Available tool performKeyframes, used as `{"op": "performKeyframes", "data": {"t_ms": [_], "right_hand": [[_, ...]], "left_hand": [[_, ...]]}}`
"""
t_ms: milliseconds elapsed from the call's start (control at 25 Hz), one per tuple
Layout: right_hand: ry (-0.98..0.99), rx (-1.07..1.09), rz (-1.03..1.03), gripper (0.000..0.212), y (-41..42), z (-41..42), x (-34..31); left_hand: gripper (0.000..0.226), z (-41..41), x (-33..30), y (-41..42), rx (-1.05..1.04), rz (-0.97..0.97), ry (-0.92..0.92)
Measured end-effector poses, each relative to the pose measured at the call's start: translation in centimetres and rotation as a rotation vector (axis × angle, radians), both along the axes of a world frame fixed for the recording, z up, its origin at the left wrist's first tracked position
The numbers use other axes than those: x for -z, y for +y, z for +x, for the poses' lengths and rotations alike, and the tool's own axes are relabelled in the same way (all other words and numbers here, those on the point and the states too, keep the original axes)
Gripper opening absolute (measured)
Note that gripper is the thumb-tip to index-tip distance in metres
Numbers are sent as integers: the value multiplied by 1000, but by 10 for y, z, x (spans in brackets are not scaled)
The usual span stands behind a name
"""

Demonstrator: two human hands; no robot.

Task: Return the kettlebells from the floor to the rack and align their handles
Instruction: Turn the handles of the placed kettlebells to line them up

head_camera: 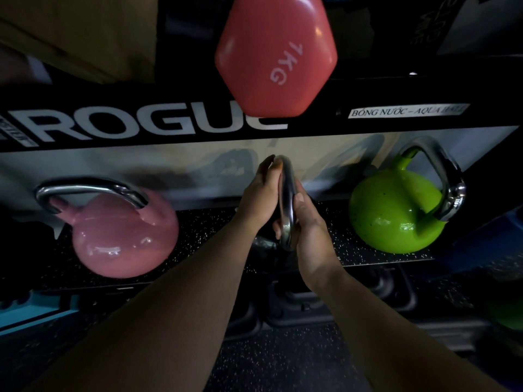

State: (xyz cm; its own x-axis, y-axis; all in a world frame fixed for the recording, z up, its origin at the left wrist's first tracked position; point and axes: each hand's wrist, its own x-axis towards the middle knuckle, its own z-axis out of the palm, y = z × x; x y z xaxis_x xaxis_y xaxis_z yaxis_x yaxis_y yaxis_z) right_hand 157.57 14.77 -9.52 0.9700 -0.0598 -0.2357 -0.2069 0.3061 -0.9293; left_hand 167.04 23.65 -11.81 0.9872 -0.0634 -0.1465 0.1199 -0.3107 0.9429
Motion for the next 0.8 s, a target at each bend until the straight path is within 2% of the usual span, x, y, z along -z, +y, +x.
{"op": "performKeyframes", "data": {"t_ms": [120, 200, 280, 360, 440, 480, 640, 800], "right_hand": [[5, -45, -159, 39, -7, 1, -2], [30, -63, -293, 36, -13, 4, -8], [32, -22, -435, 33, -22, 10, -16], [-37, 8, -674, 42, -27, 19, -28], [-193, -24, -984, 51, -18, 27, -46], [-265, -54, -1067, 53, -6, 31, -54], [-419, -174, -1199, 57, 73, 43, -68], [-316, -293, -1043, 52, 177, 56, -58]], "left_hand": [[68, 1, -2, 3, 36, 132, 28], [71, 2, -12, 12, 54, 343, 10], [66, -1, -24, 29, 94, 607, -126], [62, -9, -36, 57, 100, 849, -277], [61, -15, -43, 93, 30, 974, -378], [61, -19, -45, 111, -30, 1012, -405], [63, -32, -47, 193, -392, 993, -369], [72, -41, -39, 289, -611, 711, -143]]}}
